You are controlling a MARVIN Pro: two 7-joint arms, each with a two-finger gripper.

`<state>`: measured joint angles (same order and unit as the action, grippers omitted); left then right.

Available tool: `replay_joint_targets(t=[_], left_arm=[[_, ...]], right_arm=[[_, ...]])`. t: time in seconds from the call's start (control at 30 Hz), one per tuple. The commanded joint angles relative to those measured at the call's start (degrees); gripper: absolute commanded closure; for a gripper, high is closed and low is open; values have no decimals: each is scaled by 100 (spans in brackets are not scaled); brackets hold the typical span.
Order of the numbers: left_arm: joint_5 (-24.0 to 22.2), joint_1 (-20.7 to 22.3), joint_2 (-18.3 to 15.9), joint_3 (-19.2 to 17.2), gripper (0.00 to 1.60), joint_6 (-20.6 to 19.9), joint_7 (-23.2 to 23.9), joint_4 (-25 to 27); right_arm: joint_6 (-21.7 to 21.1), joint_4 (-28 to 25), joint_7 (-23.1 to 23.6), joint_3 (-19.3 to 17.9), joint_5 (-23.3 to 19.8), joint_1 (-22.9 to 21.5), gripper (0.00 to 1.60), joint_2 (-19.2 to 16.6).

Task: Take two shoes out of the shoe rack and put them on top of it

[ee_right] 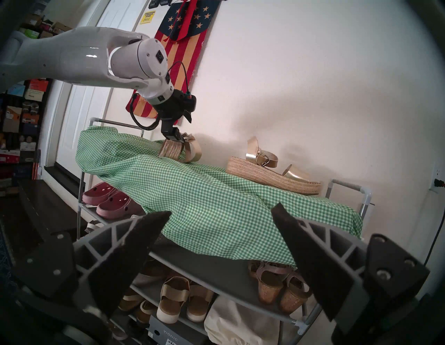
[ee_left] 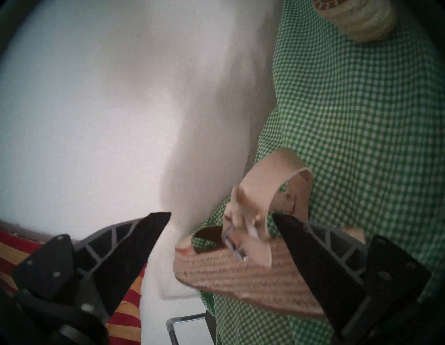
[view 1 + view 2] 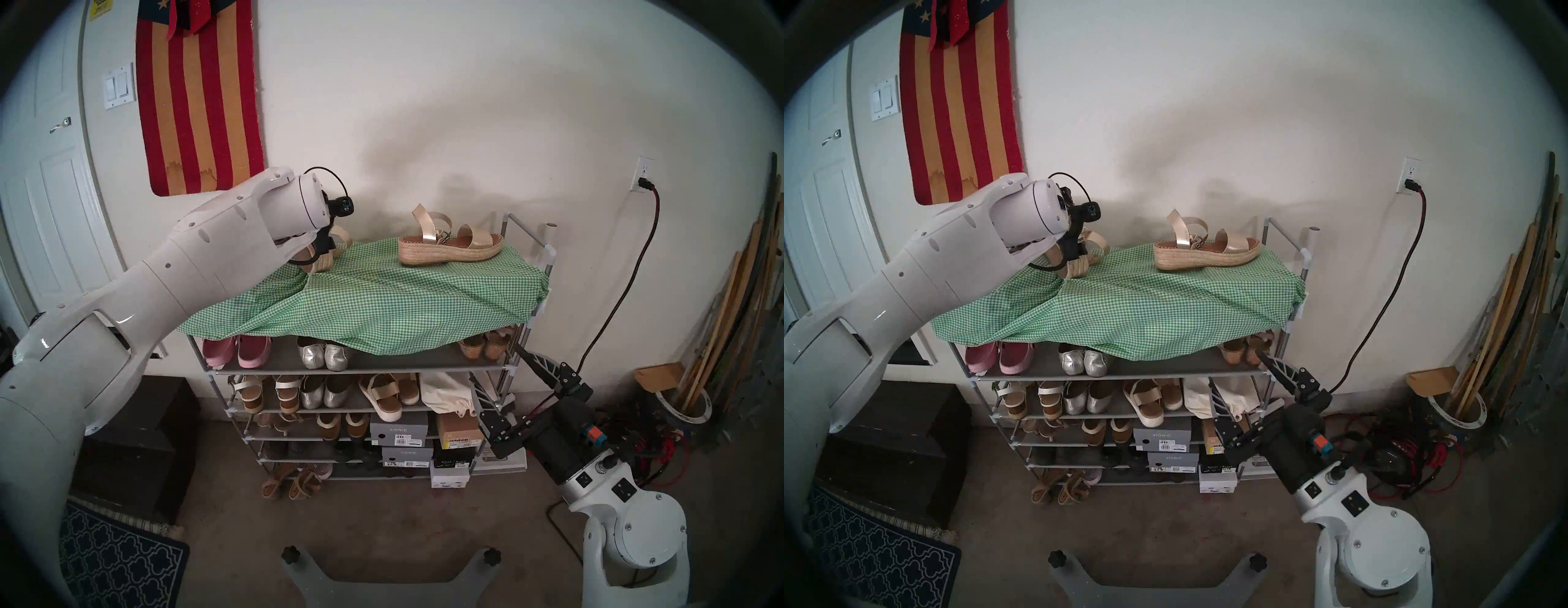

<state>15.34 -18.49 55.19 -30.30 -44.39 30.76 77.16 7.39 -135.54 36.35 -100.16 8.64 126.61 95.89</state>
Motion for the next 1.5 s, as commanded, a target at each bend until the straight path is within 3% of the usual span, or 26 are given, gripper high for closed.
replay_joint_targets(t=[0.0, 0.27, 0.5, 0.77, 0.97, 1.27, 1.47], left_arm=[[-115, 123, -593, -90, 0, -9, 407, 629], [-532, 114, -1150, -456, 0, 12, 1058, 1417], [-974, -191, -1647, -929, 0, -77, 1438, 1829], [-1294, -844, -2136, -1178, 0, -248, 1550, 1696], [-1539, -1322, -2562, -1021, 0, -369, 1568, 1586], [-1929, -1971, -2914, -902, 0, -450, 1548, 1350], [-2166, -2148, -3033, -982, 0, -392, 1431, 1392]], right_arm=[[-2, -3, 3, 13, -6, -5, 0, 3], [-1, -3, 3, 14, -5, -5, 0, 4], [0, -3, 4, 14, -4, -5, 0, 4], [0, -3, 3, 13, -2, -5, 0, 4], [1, -3, 3, 12, 0, -4, 0, 4], [2, -3, 3, 12, 3, -4, 0, 4], [2, -3, 3, 12, 4, -4, 0, 5]])
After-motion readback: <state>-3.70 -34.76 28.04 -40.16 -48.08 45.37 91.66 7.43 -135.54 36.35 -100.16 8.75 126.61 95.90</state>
